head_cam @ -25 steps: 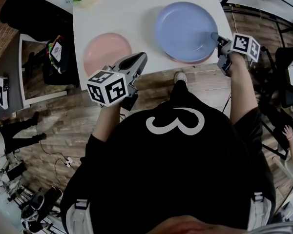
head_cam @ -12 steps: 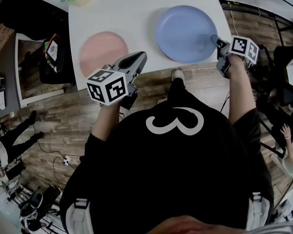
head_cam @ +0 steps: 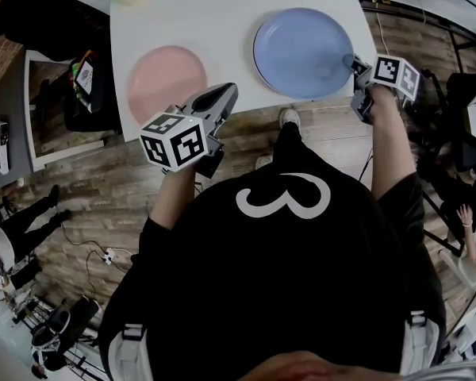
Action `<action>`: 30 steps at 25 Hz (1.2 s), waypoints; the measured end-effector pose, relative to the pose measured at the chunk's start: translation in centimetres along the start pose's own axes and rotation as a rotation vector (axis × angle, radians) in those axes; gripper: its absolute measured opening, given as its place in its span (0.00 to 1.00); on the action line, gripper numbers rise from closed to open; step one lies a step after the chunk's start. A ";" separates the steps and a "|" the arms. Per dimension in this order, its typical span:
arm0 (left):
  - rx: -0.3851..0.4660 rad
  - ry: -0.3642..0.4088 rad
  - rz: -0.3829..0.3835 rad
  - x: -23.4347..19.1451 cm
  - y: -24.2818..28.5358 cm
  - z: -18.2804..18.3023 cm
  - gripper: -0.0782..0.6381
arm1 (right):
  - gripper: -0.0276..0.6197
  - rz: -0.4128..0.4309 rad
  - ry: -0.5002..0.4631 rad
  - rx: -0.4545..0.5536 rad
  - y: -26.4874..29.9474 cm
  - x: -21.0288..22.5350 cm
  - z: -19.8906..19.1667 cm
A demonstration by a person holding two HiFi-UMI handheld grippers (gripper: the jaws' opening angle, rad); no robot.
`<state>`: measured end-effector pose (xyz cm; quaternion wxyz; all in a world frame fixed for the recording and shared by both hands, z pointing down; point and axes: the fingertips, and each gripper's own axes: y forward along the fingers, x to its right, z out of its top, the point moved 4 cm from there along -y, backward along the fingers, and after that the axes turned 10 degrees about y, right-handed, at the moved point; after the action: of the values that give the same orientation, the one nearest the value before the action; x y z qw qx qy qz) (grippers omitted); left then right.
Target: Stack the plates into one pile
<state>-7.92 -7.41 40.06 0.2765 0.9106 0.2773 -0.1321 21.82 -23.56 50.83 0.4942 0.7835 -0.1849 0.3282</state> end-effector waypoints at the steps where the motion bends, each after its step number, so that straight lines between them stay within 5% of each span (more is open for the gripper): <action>1: -0.002 0.000 0.004 0.1 -0.1 -0.1 0.13 | 0.11 0.000 0.002 -0.001 0.0 0.0 0.0; 11: 0.012 -0.012 0.039 0.1 -1.0 -0.4 0.13 | 0.12 0.016 0.013 0.024 -0.2 -0.2 -0.2; 19: 0.019 -0.015 0.052 0.0 -2.3 -0.7 0.13 | 0.29 -0.004 -0.054 0.040 -0.3 -1.5 -0.7; 30: 0.066 -0.037 0.095 -0.4 -6.3 -1.4 0.13 | 0.35 -0.080 -0.098 0.098 -1.7 -0.9 -1.4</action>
<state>-11.74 -2.38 38.65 0.2574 0.9288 0.2242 -0.1445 21.81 -21.61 49.49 0.4581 0.8287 -0.1612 0.2781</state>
